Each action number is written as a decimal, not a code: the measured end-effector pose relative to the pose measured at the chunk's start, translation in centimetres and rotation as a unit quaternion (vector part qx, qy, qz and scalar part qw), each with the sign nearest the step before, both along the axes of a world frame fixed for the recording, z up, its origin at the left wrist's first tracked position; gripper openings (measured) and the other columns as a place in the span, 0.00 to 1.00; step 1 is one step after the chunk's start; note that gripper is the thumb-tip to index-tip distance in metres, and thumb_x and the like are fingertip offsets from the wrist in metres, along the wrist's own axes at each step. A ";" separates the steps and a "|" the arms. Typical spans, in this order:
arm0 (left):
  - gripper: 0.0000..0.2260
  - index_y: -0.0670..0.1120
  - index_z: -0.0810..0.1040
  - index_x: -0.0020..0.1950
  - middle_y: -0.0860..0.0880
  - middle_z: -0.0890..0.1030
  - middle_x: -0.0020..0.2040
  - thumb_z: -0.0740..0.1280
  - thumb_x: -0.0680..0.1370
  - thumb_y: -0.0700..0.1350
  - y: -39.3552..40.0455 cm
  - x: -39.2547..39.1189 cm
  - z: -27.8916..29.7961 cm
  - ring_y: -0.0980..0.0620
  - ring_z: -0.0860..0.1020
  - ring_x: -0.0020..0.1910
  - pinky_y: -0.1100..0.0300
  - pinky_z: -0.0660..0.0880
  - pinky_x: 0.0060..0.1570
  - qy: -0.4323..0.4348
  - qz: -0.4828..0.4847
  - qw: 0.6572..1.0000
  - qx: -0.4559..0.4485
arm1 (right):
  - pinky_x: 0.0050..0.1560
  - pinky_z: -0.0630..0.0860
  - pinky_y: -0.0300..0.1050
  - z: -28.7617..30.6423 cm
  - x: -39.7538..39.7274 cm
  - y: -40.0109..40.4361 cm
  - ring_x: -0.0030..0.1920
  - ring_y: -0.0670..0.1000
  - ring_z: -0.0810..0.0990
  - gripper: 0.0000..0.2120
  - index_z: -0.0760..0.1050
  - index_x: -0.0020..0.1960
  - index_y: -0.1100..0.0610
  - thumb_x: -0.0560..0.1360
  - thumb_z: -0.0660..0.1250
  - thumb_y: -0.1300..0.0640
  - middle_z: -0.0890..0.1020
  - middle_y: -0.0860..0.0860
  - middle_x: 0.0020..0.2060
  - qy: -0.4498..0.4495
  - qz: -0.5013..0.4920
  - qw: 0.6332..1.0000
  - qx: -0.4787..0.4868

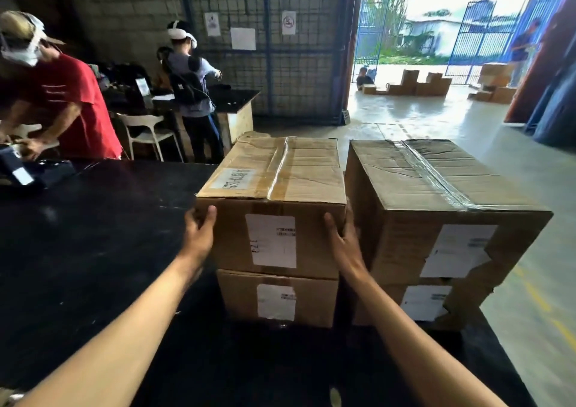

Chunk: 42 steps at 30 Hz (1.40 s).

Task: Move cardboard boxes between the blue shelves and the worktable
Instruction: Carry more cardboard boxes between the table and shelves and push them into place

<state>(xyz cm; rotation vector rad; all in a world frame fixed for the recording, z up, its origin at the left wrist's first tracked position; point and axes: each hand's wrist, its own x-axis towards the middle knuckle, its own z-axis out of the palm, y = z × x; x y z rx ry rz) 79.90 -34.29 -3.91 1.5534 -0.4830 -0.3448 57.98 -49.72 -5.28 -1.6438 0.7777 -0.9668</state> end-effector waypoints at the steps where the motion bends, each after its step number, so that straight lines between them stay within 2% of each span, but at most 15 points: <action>1: 0.23 0.46 0.63 0.71 0.48 0.75 0.61 0.62 0.80 0.55 0.2 0.0 0.3 0.48 0.75 0.60 0.65 0.71 0.45 -0.013 0.014 1.000 -0.011 | 0.74 0.50 0.41 0.2 0.3 0.1 0.73 0.40 0.53 0.39 0.52 0.81 0.48 0.75 0.61 0.35 0.59 0.47 0.79 -0.012 -0.013 1.000 -0.011; 4: 0.20 0.48 0.63 0.64 0.53 0.75 0.54 0.63 0.77 0.56 1.6 0.5 1.6 0.58 0.75 0.51 0.63 0.73 0.49 -0.090 0.051 0.994 -0.042 | 0.73 0.65 0.56 0.7 1.1 -0.3 0.73 0.48 0.65 0.42 0.59 0.77 0.43 0.70 0.59 0.25 0.67 0.49 0.73 -0.036 -0.028 0.998 -0.041; 7: 0.15 0.49 0.60 0.62 0.55 0.73 0.54 0.61 0.81 0.51 3.6 1.3 3.6 0.64 0.74 0.48 0.73 0.73 0.43 -0.151 0.067 0.985 -0.051 | 0.67 0.67 0.49 2.6 2.7 -0.6 0.68 0.45 0.68 0.42 0.61 0.77 0.43 0.68 0.57 0.24 0.69 0.49 0.72 -0.039 0.000 0.996 -0.078; 10: 0.19 0.48 0.60 0.65 0.54 0.73 0.57 0.60 0.80 0.55 6.6 2.2 4.8 0.65 0.74 0.51 0.71 0.72 0.47 -0.204 0.082 0.975 -0.043 | 0.65 0.75 0.53 4.7 5.4 -0.6 0.64 0.48 0.76 0.42 0.60 0.77 0.45 0.69 0.55 0.24 0.74 0.47 0.70 -0.045 0.058 0.994 -0.083; 12: 0.22 0.48 0.60 0.66 0.57 0.73 0.56 0.60 0.80 0.59 8.7 2.6 5.3 0.69 0.75 0.50 0.75 0.71 0.47 -0.229 0.111 0.966 -0.038 | 0.61 0.80 0.49 5.3 7.3 0.0 0.59 0.42 0.80 0.42 0.62 0.77 0.46 0.71 0.55 0.24 0.77 0.45 0.66 -0.055 0.102 0.990 -0.078; 16: 0.29 0.50 0.57 0.68 0.52 0.72 0.62 0.57 0.74 0.66 14.2 3.5 6.5 0.68 0.74 0.53 0.68 0.71 0.54 -0.246 0.196 0.949 -0.020 | 0.59 0.81 0.53 5.6 11.9 3.6 0.59 0.46 0.81 0.42 0.63 0.76 0.45 0.69 0.57 0.22 0.79 0.46 0.64 -0.072 0.171 0.981 -0.064; 20: 0.27 0.53 0.54 0.76 0.54 0.68 0.67 0.57 0.80 0.60 20.5 3.4 6.7 0.78 0.71 0.52 0.81 0.68 0.45 -0.236 0.267 0.934 -0.003 | 0.61 0.79 0.59 6.0 16.8 8.7 0.61 0.49 0.80 0.37 0.62 0.76 0.41 0.72 0.57 0.26 0.80 0.47 0.64 -0.080 0.258 0.961 -0.055; 22: 0.27 0.56 0.54 0.78 0.56 0.69 0.68 0.57 0.80 0.57 23.7 2.7 6.6 0.71 0.72 0.56 0.79 0.67 0.48 -0.203 0.322 0.925 0.006 | 0.61 0.79 0.58 6.4 19.0 11.6 0.60 0.47 0.81 0.35 0.63 0.76 0.40 0.72 0.57 0.28 0.81 0.46 0.63 -0.086 0.299 0.949 -0.054; 26: 0.14 0.52 0.71 0.64 0.57 0.76 0.53 0.60 0.80 0.56 31.0 0.9 6.8 0.52 0.74 0.57 0.72 0.68 0.47 -0.138 0.470 0.872 -0.001 | 0.56 0.82 0.53 6.9 22.6 19.1 0.55 0.44 0.82 0.29 0.64 0.75 0.43 0.77 0.57 0.35 0.82 0.45 0.58 -0.103 0.408 0.906 -0.045; 28: 0.17 0.50 0.70 0.67 0.53 0.74 0.57 0.62 0.80 0.54 34.3 -0.3 7.3 0.50 0.73 0.61 0.64 0.66 0.55 -0.119 0.534 0.837 -0.002 | 0.57 0.81 0.51 7.0 23.8 23.0 0.56 0.44 0.82 0.27 0.64 0.75 0.42 0.78 0.57 0.36 0.81 0.45 0.59 -0.109 0.457 0.882 -0.033; 31: 0.20 0.41 0.72 0.69 0.45 0.75 0.64 0.62 0.81 0.51 40.0 -3.1 8.1 0.46 0.72 0.66 0.68 0.61 0.56 -0.141 0.628 0.764 0.047 | 0.59 0.79 0.50 7.3 24.8 29.3 0.58 0.42 0.80 0.26 0.64 0.75 0.41 0.78 0.56 0.36 0.80 0.44 0.62 -0.117 0.526 0.842 -0.018; 34: 0.06 0.51 0.75 0.48 0.53 0.76 0.44 0.61 0.82 0.48 44.9 -6.4 8.7 0.51 0.75 0.48 0.67 0.61 0.49 -0.165 0.683 0.707 0.075 | 0.64 0.76 0.50 8.0 24.7 35.0 0.61 0.40 0.78 0.26 0.63 0.76 0.41 0.79 0.55 0.36 0.78 0.42 0.65 -0.128 0.575 0.808 -0.007; 36: 0.10 0.47 0.74 0.46 0.50 0.74 0.41 0.59 0.83 0.50 47.7 -9.4 9.2 0.53 0.71 0.42 0.62 0.63 0.47 -0.186 0.717 0.666 0.088 | 0.68 0.73 0.56 8.5 24.0 38.8 0.65 0.44 0.76 0.28 0.63 0.76 0.40 0.78 0.55 0.33 0.77 0.42 0.67 -0.134 0.610 0.781 -0.001; 39: 0.16 0.40 0.75 0.52 0.43 0.74 0.43 0.57 0.83 0.52 50.9 -13.8 9.6 0.49 0.71 0.43 0.54 0.67 0.46 -0.205 0.751 0.620 0.097 | 0.70 0.70 0.61 8.8 22.5 43.3 0.67 0.49 0.75 0.37 0.64 0.76 0.44 0.73 0.54 0.25 0.76 0.45 0.68 -0.138 0.644 0.752 0.016; 42: 0.26 0.39 0.76 0.54 0.41 0.78 0.43 0.54 0.79 0.62 53.0 -18.0 9.9 0.45 0.75 0.43 0.50 0.71 0.47 -0.223 0.785 0.570 0.099 | 0.70 0.70 0.60 9.3 20.3 46.5 0.65 0.48 0.76 0.35 0.66 0.75 0.46 0.75 0.52 0.27 0.78 0.46 0.66 -0.142 0.674 0.724 0.014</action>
